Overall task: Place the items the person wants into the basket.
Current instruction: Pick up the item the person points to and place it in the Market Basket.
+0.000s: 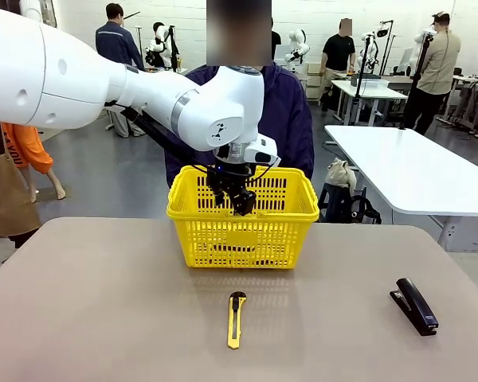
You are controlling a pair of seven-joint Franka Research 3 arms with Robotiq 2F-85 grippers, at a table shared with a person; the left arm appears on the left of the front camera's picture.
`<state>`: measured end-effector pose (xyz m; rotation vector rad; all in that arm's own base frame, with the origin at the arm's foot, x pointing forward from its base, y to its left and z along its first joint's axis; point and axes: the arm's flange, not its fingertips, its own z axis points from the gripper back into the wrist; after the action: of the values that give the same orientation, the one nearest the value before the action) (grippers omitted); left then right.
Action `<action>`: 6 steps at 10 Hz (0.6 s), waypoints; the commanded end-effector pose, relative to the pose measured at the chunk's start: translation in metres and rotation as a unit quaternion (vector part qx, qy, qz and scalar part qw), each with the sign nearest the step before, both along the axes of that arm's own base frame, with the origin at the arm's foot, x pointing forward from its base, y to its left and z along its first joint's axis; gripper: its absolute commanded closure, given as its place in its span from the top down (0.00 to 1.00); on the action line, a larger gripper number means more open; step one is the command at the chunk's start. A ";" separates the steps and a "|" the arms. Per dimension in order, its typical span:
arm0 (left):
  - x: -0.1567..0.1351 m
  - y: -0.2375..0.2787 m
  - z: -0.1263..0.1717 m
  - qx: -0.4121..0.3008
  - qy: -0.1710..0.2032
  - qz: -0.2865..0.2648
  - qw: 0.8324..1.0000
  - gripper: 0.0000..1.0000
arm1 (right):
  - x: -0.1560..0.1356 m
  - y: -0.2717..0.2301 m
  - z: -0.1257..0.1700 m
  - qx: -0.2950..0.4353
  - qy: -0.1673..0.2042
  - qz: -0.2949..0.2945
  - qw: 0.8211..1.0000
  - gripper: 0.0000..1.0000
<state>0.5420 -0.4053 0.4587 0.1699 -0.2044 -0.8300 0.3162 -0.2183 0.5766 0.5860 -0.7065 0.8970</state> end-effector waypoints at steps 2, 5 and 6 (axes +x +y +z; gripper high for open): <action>-0.002 0.005 0.003 -0.016 -0.004 0.009 1.000 0.81 | 0.001 0.000 -0.001 0.013 -0.011 0.004 1.000 1.00; -0.002 0.006 0.005 -0.017 -0.006 0.010 1.000 0.81 | 0.001 0.000 -0.001 0.013 -0.011 0.004 1.000 1.00; -0.002 0.007 0.005 -0.018 -0.006 0.011 1.000 0.81 | 0.001 0.000 -0.001 0.013 -0.011 0.004 1.000 1.00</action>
<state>0.5425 -0.4047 0.4615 0.1555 -0.2092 -0.8199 0.3162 -0.2183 0.5766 0.5860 -0.7065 0.8970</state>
